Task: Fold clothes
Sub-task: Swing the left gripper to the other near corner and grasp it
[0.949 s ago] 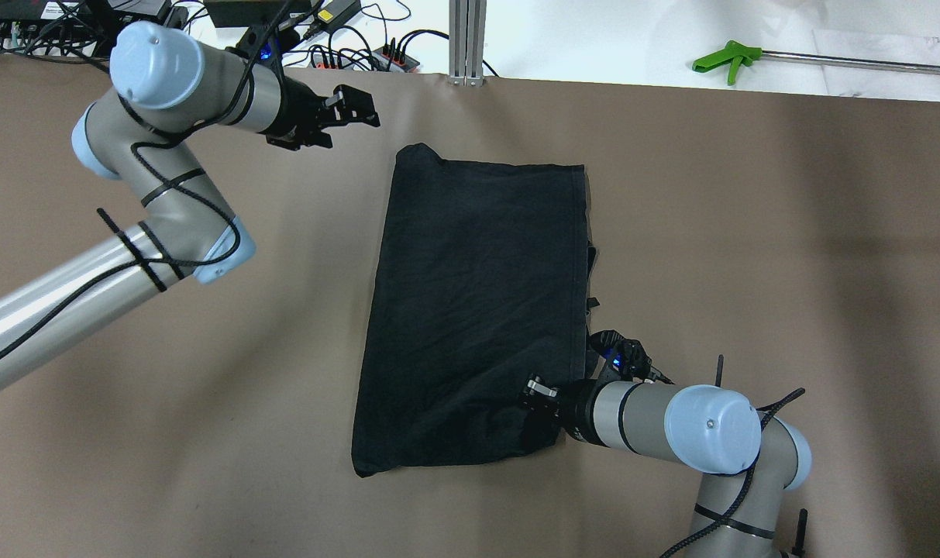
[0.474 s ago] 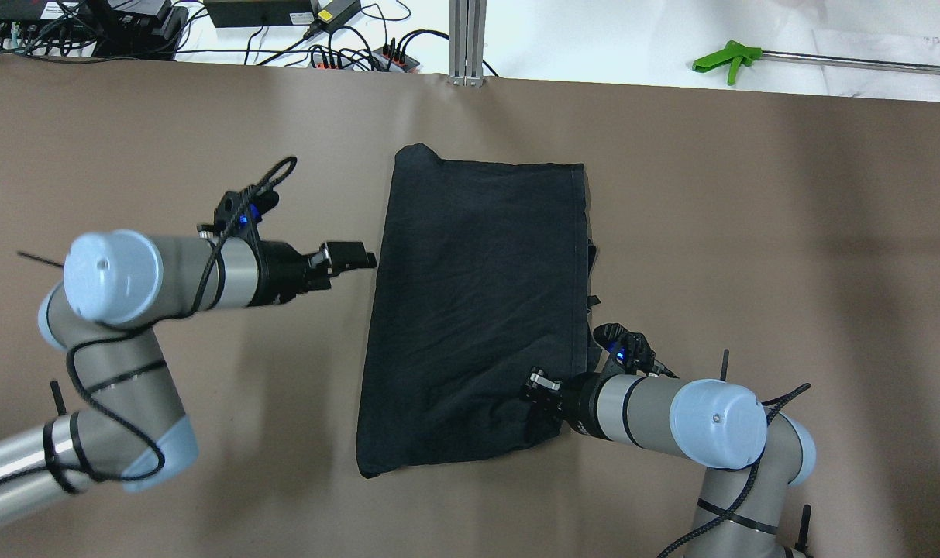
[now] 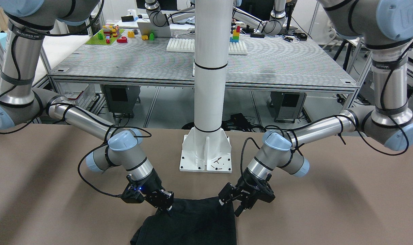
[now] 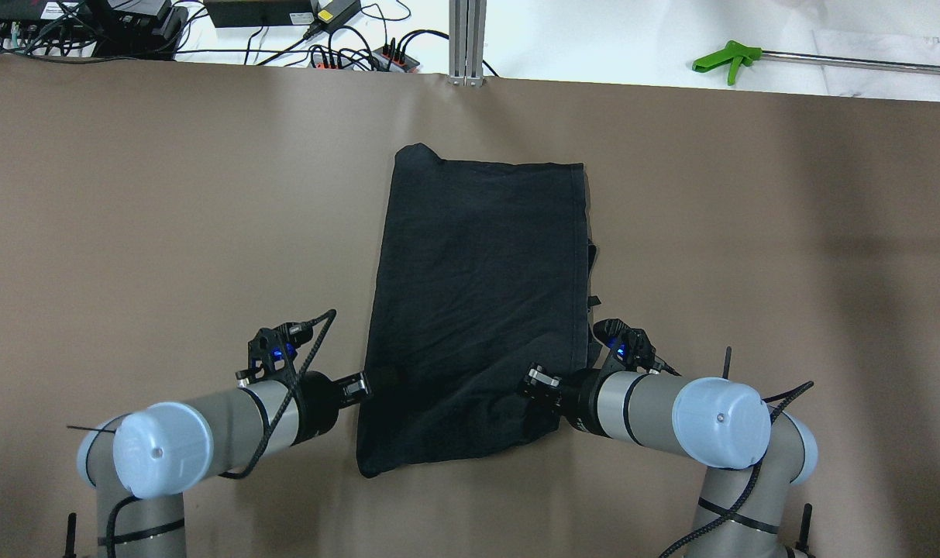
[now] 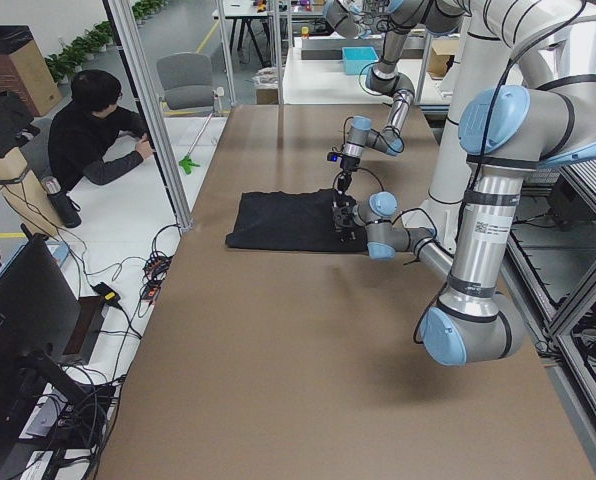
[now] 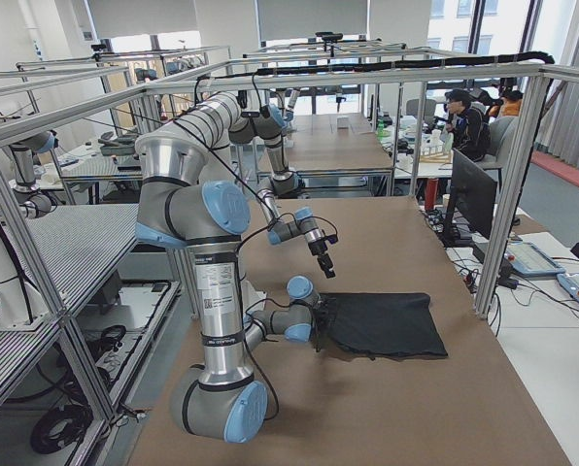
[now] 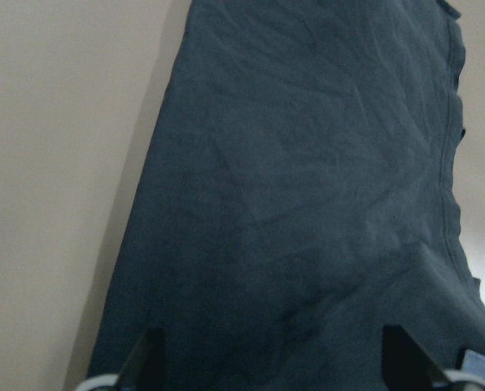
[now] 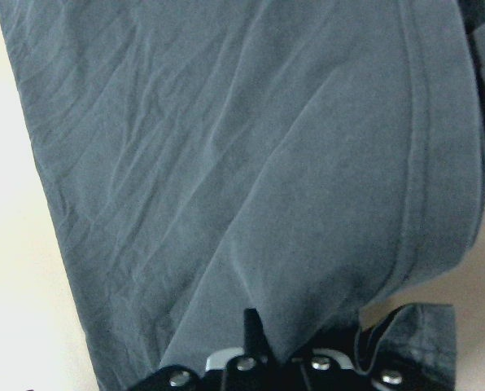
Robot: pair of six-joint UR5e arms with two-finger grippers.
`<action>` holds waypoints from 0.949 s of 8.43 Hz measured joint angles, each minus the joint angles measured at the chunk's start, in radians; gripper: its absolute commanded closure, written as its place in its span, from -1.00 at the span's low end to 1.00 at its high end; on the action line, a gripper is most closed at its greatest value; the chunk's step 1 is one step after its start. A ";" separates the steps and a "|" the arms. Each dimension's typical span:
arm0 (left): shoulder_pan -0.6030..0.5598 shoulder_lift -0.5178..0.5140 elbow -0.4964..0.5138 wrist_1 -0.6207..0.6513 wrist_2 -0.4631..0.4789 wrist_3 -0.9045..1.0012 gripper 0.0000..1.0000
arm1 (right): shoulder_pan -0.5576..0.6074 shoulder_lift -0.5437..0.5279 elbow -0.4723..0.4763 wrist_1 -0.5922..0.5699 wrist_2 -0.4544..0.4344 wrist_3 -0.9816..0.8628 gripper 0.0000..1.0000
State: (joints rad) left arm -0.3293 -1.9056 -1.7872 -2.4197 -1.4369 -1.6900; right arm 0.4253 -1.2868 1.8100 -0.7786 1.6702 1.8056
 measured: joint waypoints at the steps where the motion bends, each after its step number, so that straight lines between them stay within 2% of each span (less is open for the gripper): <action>1: 0.040 0.004 -0.001 0.005 0.038 -0.007 -0.89 | 0.000 -0.001 0.002 -0.002 -0.003 -0.001 1.00; 5: 0.098 0.061 -0.011 0.005 0.073 -0.018 -0.89 | 0.000 -0.006 0.006 -0.007 -0.034 -0.025 1.00; 8: 0.145 0.062 -0.001 0.006 0.087 -0.027 -0.88 | 0.000 -0.008 0.009 -0.007 -0.052 -0.028 1.00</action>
State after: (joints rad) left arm -0.1839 -1.8436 -1.7879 -2.4139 -1.3502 -1.7175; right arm 0.4249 -1.2951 1.8186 -0.7855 1.6187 1.7780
